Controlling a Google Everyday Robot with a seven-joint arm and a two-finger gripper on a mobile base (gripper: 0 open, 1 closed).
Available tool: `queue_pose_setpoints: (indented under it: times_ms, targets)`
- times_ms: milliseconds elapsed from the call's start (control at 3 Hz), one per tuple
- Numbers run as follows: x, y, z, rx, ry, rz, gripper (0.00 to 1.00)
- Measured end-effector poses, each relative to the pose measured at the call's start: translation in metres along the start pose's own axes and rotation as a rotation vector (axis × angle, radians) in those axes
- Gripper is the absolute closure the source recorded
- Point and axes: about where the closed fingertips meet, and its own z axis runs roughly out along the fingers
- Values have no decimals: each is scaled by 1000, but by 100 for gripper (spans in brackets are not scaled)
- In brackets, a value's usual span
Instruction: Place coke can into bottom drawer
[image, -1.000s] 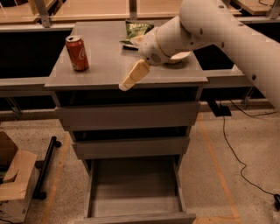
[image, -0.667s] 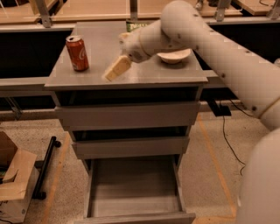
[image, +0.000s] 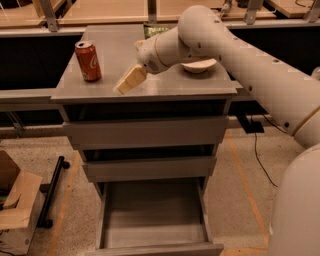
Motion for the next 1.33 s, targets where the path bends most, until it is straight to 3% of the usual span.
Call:
queue_pose_setpoints:
  times_ms: [667,1333]
  targets:
    - [-19,-30,91,4,-147,82,0]
    - [-35,-47,175,-57,-255,150,0]
